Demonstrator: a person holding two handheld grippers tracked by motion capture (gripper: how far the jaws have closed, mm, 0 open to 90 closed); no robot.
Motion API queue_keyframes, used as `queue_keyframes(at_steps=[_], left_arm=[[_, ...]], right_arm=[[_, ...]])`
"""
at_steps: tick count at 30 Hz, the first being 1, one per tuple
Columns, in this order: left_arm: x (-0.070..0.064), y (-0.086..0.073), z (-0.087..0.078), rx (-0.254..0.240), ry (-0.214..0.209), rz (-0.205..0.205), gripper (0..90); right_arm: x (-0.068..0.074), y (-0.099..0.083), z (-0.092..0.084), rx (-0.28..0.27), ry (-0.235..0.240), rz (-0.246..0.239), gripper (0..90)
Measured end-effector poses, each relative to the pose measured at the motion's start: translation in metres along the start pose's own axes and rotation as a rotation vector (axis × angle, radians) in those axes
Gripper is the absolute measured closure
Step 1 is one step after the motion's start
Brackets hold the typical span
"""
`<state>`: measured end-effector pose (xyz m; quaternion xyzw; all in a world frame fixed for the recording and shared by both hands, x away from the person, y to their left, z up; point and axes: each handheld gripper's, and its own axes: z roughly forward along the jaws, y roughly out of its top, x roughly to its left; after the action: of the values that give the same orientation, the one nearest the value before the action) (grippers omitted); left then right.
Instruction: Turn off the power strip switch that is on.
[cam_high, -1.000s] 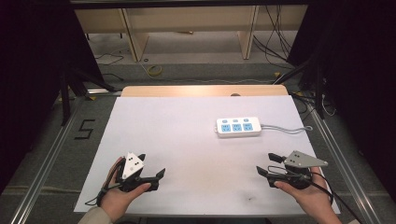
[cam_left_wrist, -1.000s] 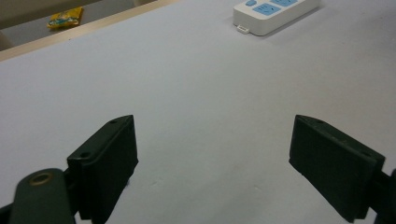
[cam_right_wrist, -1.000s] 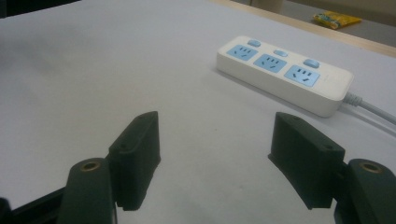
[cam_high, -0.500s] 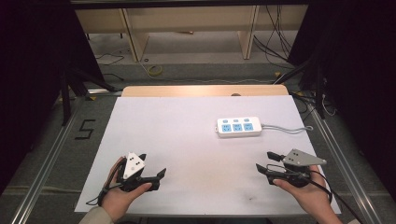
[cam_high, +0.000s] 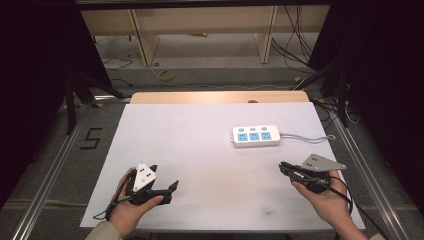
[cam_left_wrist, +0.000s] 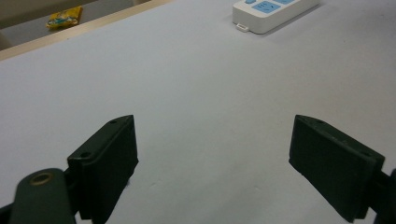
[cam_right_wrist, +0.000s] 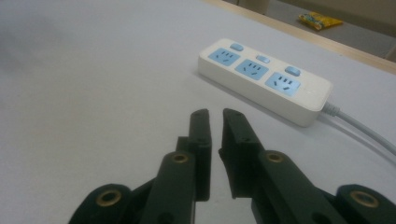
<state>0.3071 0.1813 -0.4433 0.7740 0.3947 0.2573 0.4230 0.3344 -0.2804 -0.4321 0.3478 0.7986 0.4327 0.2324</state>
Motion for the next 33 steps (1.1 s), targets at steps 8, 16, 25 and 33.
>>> queue_keyframes(at_steps=[8,16,25,33], left_arm=[[0.000,0.000,0.001,0.002,0.001,0.002,14.8],[-0.001,0.000,0.002,0.005,-0.002,0.002,14.9],[-0.001,0.000,0.002,0.007,-0.004,0.005,15.0],[-0.001,0.000,0.003,0.011,-0.005,0.006,15.0]], right_arm=[[0.000,0.009,0.009,0.026,-0.016,-0.011,90.0],[-0.001,0.021,0.023,0.041,-0.031,-0.020,90.0],[-0.007,0.035,0.037,0.057,-0.046,-0.003,90.0],[-0.011,0.045,0.050,0.075,-0.053,-0.004,90.0]])
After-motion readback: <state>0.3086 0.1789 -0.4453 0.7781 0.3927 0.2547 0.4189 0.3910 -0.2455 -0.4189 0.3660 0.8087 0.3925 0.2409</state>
